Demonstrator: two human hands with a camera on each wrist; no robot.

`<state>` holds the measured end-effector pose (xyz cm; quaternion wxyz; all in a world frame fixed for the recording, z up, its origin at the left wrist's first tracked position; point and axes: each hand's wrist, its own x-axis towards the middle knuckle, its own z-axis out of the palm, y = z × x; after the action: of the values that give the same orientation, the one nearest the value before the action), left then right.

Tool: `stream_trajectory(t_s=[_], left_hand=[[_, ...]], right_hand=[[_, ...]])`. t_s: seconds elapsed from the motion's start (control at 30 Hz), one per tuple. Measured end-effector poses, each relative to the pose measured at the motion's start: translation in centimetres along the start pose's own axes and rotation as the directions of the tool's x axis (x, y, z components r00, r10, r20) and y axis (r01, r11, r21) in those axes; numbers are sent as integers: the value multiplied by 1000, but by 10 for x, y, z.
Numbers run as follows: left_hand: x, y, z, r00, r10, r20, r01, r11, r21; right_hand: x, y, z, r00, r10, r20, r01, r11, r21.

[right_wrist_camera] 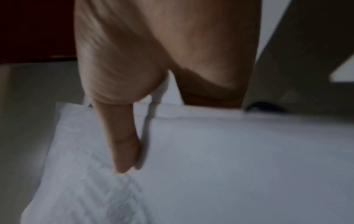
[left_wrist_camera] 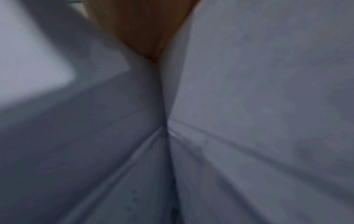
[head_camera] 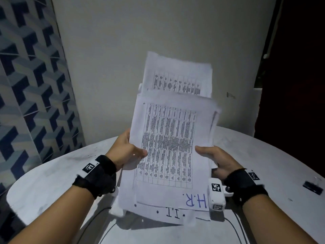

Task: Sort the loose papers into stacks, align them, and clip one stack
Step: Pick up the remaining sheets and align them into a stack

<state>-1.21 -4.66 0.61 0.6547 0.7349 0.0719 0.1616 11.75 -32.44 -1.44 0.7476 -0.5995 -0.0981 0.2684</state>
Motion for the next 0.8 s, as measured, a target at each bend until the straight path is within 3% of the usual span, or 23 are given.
stream_trajectory(t_s=[0.07,0.1,0.2,0.3,0.4,0.67,0.8], left_hand=[[10,19,11,990,110,-90,-103,992,78],[17,27,17,976,175,-130,-163,982,99],[36,45,40,901,381,-207,-348,920,178],[47,56,61,831,484,-276,-452,875,173],[63,56,74,811,499,-306,-487,865,122],[87,26,89,835,454,-312,-472,881,19],[96,14,87,849,431,-306,-450,893,8]], right_hand=[[3,-20,5,982,-187,-29,187,982,-1],[2,-31,11,949,-306,-75,305,952,-30],[-2,-55,25,782,-592,-195,565,805,-178],[-5,-71,32,590,-783,-197,676,612,-411],[8,-79,24,509,-835,-211,670,538,-511],[39,-67,6,620,-750,-229,645,654,-396],[50,-66,3,718,-653,-240,566,749,-346]])
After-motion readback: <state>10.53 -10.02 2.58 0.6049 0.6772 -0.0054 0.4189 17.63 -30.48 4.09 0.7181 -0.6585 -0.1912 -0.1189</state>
